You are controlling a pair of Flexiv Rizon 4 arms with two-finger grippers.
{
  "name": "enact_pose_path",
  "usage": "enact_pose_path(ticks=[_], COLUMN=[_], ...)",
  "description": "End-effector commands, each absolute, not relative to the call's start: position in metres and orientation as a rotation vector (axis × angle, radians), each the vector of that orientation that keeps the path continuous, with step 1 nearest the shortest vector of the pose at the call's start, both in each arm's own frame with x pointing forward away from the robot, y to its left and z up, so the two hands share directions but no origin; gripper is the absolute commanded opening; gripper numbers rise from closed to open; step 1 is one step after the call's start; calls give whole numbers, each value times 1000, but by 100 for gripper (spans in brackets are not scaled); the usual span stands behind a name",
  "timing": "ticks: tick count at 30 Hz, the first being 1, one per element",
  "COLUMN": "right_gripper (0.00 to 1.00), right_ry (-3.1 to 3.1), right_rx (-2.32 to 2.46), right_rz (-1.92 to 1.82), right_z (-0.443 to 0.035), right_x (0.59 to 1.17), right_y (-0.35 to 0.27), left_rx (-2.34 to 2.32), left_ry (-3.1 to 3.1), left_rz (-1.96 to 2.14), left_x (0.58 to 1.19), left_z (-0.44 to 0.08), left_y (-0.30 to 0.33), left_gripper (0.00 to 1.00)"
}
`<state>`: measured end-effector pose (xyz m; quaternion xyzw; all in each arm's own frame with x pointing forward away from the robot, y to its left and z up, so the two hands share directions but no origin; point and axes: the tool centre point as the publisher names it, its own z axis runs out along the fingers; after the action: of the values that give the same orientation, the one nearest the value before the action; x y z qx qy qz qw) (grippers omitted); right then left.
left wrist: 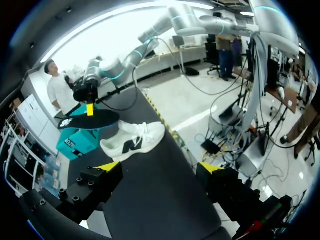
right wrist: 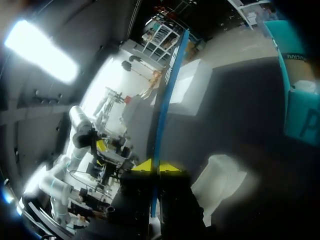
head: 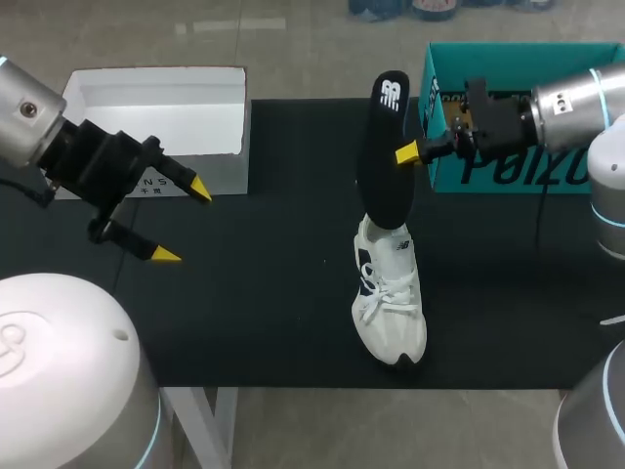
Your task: Take the shoe out of the shoebox, open the shoe tongue, remove and reinsert the insole, then place the shoe into the shoebox
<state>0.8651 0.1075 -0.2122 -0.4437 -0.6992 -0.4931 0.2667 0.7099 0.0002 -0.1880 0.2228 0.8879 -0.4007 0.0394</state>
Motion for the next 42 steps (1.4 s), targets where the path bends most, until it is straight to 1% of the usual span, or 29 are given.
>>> enact_pose_path(ticks=[1,14,24,30,42], right_gripper=[0,0,0,0,0], right_ry=[-1889,-1859,-1831,-1830,-1813], right_rx=[-1190,-1210,-1236,-1243,-1278], right_rz=[-1357,-1420,-1467,-1495,-1498], right_z=[-220,-266,-291,-299,-323], right_x=[879,895,898,894,862], right_y=[109,104,92,88,93], left_rx=[685,685,685,685,685], left_ry=[2725,2725,2725,2725,2725], left_rz=[-1225,-1225,-1225,-1225,-1225], left_x=[710,710,710,710,710], left_z=[-188,-188,-188,-188,-188], left_y=[1,1,1,1,1], left_gripper=[100,100,100,100,100])
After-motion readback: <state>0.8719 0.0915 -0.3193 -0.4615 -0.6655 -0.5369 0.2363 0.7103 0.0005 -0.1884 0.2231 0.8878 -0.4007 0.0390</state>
